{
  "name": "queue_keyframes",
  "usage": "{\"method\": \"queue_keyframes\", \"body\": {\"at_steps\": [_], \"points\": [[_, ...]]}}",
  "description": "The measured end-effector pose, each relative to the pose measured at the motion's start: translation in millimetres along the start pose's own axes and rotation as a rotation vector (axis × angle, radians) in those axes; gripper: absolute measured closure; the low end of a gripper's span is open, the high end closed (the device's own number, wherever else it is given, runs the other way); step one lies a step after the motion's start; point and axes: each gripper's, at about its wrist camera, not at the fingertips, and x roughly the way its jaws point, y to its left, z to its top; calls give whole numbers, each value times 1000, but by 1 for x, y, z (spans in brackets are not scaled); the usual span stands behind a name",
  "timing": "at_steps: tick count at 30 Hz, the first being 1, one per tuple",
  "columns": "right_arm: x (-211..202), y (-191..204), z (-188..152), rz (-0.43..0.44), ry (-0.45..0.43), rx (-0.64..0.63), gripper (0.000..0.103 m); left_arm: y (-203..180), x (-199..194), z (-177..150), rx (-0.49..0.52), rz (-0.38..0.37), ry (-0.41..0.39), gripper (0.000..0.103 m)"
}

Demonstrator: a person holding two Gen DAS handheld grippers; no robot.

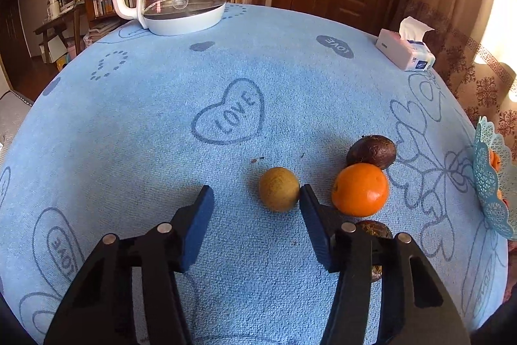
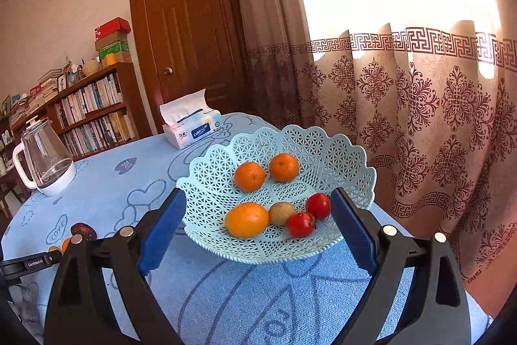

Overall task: Organize fruits
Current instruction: 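Grasp a small brown fruit with the left tool while the right tool withdraws from the basket, then grasp a dark brown wrinkled fruit with the right tool while the left tool holds its fruit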

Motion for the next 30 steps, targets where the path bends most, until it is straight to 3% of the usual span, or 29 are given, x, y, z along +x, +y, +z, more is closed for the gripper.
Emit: {"method": "queue_keyframes", "body": {"at_steps": [2, 4, 8, 15, 25, 30], "points": [[0, 2, 0, 1, 1, -10, 11, -3, 1, 0, 14, -11, 0, 62], [1, 2, -1, 0, 2, -14, 11, -6, 1, -1, 26, -8, -3, 63], [2, 3, -1, -7, 10, -18, 11, -6, 0, -2, 31, -51, -8, 77], [4, 8, -2, -24, 10, -46, 11, 0, -7, -5, -3, -84, -51, 77], [0, 22, -3, -58, -9, -119, 11, 8, -21, -7, -49, -60, -128, 77], [-6, 51, -7, 35, 32, -201, 11, 13, -24, -8, -74, -49, -142, 77]]}}
